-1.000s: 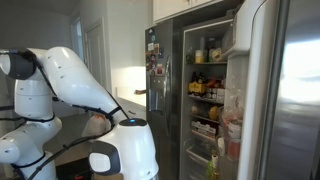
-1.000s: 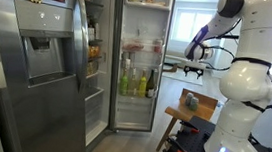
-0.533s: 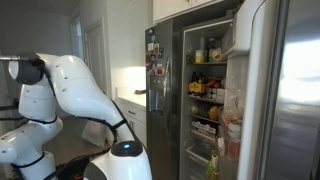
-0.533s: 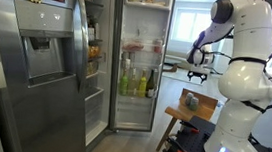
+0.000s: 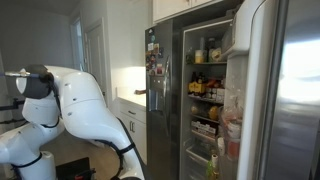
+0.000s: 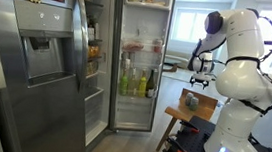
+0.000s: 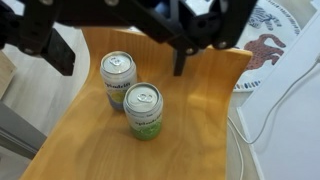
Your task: Put the green and white can beside the pink and white can on a shelf attached to the fridge door
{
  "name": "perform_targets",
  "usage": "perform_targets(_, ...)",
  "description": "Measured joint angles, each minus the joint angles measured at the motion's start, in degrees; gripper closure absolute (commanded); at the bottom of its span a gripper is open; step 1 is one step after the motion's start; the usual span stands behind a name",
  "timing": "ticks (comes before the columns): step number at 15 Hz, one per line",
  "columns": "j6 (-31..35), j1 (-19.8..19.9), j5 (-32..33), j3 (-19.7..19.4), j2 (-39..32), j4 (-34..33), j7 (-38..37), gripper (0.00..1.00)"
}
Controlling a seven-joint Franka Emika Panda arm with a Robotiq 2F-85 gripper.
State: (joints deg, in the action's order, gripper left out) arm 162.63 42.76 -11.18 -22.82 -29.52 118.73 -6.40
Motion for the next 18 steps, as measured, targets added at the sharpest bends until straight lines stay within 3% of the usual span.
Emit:
perform_targets(7,1.8,7.8,-0.8,6.3,-7.4,-6.4,2.0,0.00)
perform_targets(18,1.8,9.5,-0.4,7.7,-16.7,-13.0,2.8,0.00)
